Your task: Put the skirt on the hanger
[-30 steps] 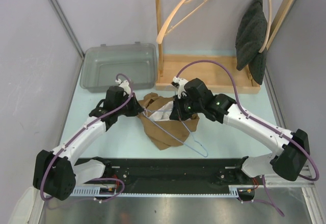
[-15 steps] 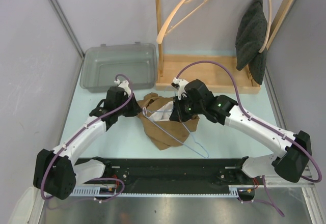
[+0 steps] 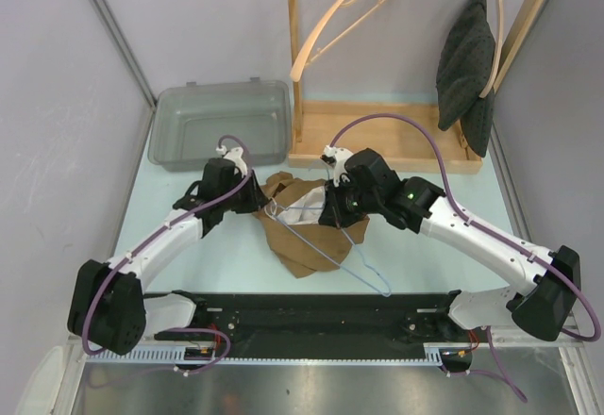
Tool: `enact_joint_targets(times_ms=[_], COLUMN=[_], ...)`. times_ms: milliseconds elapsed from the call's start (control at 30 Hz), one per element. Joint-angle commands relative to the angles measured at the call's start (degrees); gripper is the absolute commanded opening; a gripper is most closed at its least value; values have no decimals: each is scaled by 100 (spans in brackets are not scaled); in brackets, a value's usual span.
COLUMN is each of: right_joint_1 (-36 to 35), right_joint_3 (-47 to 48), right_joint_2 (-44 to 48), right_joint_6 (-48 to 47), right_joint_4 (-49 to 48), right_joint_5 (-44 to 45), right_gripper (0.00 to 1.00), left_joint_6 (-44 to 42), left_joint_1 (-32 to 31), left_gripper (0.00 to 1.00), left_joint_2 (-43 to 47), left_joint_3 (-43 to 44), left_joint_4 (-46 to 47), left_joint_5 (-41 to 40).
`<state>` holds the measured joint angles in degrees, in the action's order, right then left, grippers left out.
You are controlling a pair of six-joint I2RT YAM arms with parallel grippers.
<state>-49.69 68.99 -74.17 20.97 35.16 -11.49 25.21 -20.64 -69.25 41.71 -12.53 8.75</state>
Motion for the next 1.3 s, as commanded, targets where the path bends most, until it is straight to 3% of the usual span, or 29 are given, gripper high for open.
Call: enact_joint_targets(times_ms=[0, 100, 233, 633, 733, 767, 1267], right_joint_1=[-41, -32, -23, -23, -23, -40, -102], right_joint_3=[27, 27, 27, 27, 27, 27, 27], right_joint_2=[219, 237, 157, 114, 105, 105, -177], right_joint_6=[21, 4, 56, 109, 118, 118, 136], right_joint_4=[70, 70, -88, -229, -228, -237, -554], right_joint_5=[216, 269, 261, 156, 138, 112, -3], right_gripper=[0, 0, 0, 0, 0, 0, 0], left_joint_6=[-34, -43, -78, -192, -209, -210, -359], left_joint_1=[25, 25, 17, -27, -36, -45, -54], left_gripper=[33, 31, 16, 22, 12, 1, 0], left_joint_2=[-132, -176, -308, -686, -686, -660, -89], left_joint_3=[179, 135, 109, 276, 293, 293, 258], left_joint_4=[453, 568, 621, 471, 428, 419, 181], left_joint_5=[118, 205, 241, 258, 206, 153, -40])
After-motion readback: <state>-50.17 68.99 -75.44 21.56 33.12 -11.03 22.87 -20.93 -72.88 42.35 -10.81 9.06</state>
